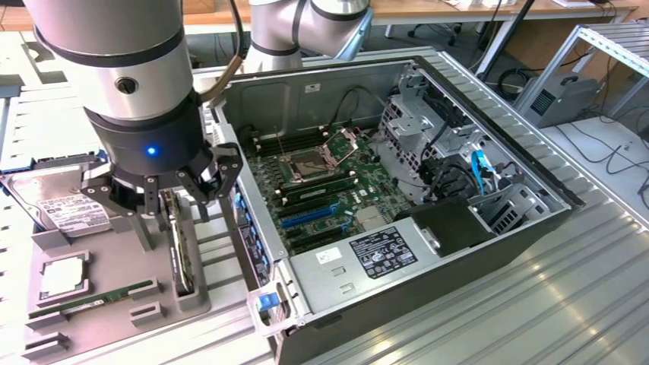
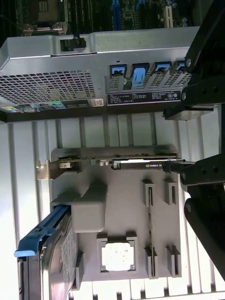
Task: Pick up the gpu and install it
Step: 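Pick up the gpu and move the gpu toward the slot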
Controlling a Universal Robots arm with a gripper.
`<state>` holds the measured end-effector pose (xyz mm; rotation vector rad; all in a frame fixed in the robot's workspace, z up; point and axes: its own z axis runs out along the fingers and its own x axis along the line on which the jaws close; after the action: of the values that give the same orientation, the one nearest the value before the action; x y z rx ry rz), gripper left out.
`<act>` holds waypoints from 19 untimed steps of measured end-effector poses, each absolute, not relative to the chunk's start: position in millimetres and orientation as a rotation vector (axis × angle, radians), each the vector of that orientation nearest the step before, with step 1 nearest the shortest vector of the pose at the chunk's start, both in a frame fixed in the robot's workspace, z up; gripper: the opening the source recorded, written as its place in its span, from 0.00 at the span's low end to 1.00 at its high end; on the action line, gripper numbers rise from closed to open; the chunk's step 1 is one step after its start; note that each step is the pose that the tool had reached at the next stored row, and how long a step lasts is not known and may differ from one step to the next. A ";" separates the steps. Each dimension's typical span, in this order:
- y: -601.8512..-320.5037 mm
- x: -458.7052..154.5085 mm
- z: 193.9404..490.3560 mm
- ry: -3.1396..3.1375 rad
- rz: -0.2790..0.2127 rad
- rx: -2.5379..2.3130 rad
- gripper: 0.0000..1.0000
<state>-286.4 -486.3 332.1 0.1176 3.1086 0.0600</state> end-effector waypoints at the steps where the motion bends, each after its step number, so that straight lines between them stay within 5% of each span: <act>1: -486.3 -286.4 331.7 3.109 0.060 0.118 0.48; 19: -486.3 -286.6 324.5 3.109 0.060 0.118 0.48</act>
<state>-286.6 -486.3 324.5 0.1176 3.1087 0.0599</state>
